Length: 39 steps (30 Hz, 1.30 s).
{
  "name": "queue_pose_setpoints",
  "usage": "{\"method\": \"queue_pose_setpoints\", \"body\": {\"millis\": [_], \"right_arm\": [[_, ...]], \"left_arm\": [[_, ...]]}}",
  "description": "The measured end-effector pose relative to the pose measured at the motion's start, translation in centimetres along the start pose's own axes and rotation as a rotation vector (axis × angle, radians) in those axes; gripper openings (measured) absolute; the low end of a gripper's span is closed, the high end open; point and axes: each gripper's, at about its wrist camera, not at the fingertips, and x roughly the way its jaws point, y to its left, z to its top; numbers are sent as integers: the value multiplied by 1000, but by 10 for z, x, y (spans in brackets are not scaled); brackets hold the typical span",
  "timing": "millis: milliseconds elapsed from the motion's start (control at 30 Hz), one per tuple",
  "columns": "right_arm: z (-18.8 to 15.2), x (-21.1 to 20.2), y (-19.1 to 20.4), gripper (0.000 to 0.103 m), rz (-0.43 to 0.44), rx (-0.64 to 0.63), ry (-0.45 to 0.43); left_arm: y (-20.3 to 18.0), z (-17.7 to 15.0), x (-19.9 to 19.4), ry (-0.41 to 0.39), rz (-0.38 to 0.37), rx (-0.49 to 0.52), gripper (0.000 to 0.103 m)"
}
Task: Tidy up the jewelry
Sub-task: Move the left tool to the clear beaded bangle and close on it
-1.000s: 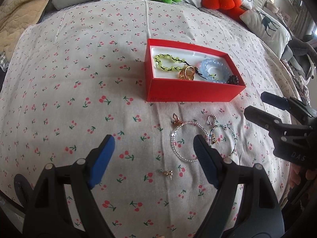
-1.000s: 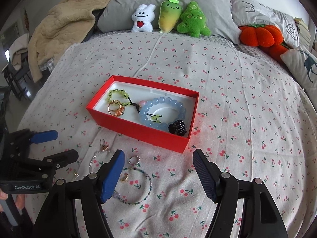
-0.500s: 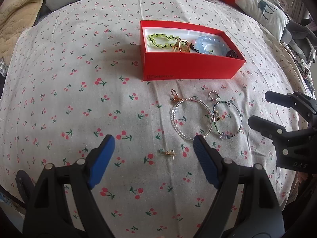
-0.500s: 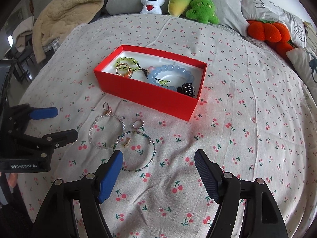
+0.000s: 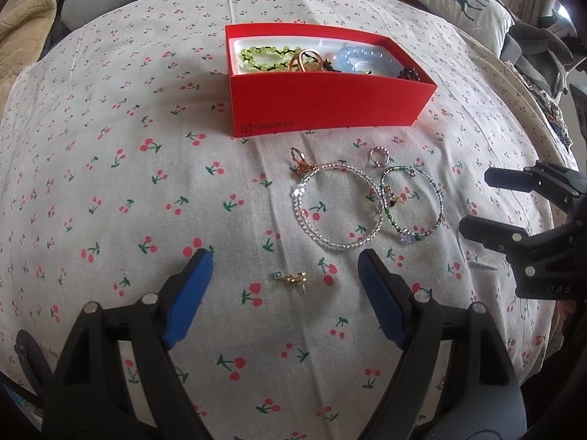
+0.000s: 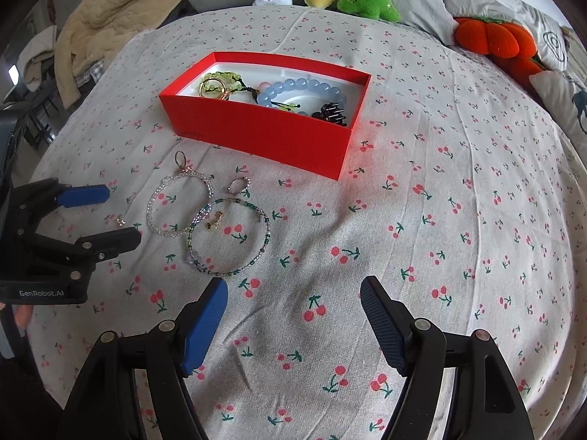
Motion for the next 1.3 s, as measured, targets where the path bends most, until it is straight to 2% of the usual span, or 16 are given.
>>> {"method": "queue_pose_setpoints", "body": {"millis": [100, 233, 367, 500, 700, 1100, 1300], "right_arm": [[-1, 1, -3, 76, 6, 12, 4], [0, 0, -4, 76, 6, 20, 2], [1, -1, -5, 76, 10, 31, -2], [3, -1, -5, 76, 16, 37, -4], [4, 2, -2, 76, 14, 42, 6], [11, 6, -2, 76, 32, 107, 11], [16, 12, 2, 76, 75, 160, 20]], "left_arm": [[-3, 6, 2, -21, -32, 2, 79], [-3, 14, 9, -20, -53, -20, 59], [-2, 20, 18, -15, -22, -35, 43], [0, 22, 23, -7, 20, -49, 32], [2, 23, 22, -12, 71, -45, 6], [9, 23, -7, -62, 17, -81, 5], [15, 21, -20, -84, 1, -102, 5]]}}
